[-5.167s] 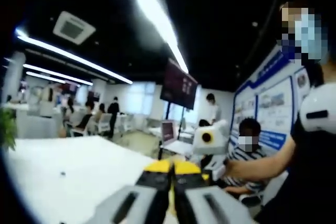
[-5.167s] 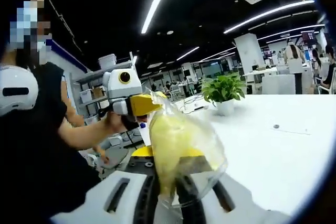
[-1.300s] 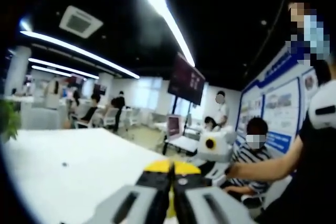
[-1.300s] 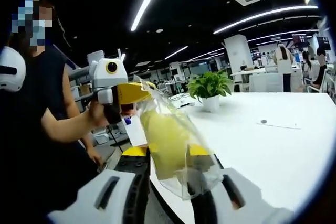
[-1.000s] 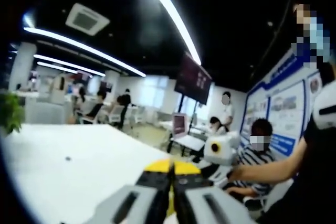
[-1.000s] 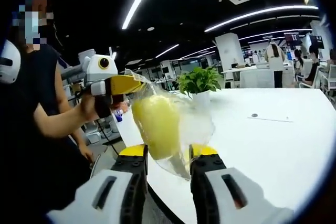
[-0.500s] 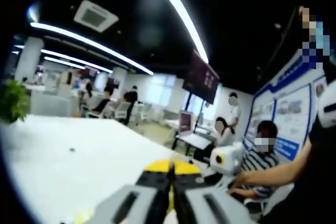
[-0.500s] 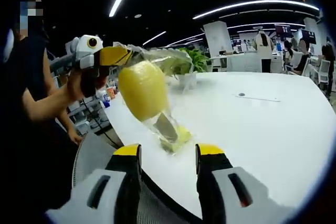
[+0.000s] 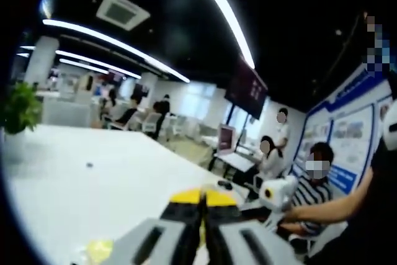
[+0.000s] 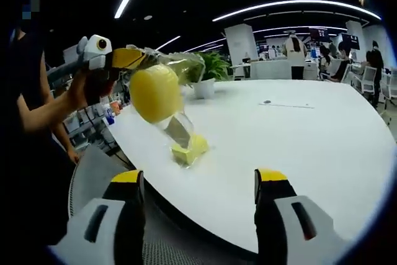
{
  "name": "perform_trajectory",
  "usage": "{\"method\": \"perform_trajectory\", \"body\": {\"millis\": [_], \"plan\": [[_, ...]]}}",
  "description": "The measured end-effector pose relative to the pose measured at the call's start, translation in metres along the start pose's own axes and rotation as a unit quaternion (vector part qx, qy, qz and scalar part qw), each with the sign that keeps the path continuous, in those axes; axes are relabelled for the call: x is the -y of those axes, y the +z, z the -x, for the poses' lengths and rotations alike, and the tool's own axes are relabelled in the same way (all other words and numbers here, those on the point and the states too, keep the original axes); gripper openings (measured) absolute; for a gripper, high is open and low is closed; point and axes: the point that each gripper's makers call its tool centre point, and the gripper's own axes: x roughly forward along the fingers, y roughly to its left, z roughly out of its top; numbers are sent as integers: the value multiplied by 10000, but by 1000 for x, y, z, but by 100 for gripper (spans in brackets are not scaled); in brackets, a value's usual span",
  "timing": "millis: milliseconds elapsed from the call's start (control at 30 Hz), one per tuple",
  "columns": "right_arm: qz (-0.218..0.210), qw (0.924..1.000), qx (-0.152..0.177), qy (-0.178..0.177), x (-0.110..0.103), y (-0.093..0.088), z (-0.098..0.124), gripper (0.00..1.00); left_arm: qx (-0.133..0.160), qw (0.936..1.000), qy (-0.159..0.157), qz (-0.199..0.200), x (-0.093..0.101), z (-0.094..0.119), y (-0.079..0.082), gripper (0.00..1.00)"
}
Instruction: Compare the silicone blocks by pressing each to a similar depth, holding the contact briefly, and releasing to observe deformation and rebound differences across the visible hardness samples.
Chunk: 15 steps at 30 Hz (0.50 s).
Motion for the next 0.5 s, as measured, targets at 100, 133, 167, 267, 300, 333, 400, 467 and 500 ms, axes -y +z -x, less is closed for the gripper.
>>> {"method": "perform_trajectory", "body": {"millis": [100, 133, 167, 267, 300, 333, 400, 467, 500], "plan": [[202, 9996, -8, -199, 6, -4, 6, 72, -14, 10000, 5, 36, 0, -1, -2, 0], [183, 9996, 0, -218, 7, -4, 6, 75, -14, 10000, 9, 57, 0, -2, -3, 0], [151, 9996, -1, -257, 9, -6, 7, 78, -8, 10000, 9, 81, -1, -2, -4, 0], [124, 9989, -19, -458, 18, -12, 8, 85, 34, 9999, 37, 162, -3, -3, -4, 0], [128, 9985, -70, -532, 21, -16, 8, 88, 61, 9998, 46, 202, -4, -4, -4, 0], [155, 9983, -89, -551, 23, -17, 7, 89, 77, 9997, 48, 230, -5, -5, -4, 0], [243, 9977, -149, -616, 25, -21, 5, 92, 111, 9995, 73, 302, -8, -7, -5, 0], [286, 9971, -221, -664, 28, -26, 3, 93, 135, 9991, 106, 379, -10, -9, -7, 0], [303, 9963, -261, -758, 31, -29, 2, 95, 141, 9990, 117, 398, -10, -11, -9, 0]]}}
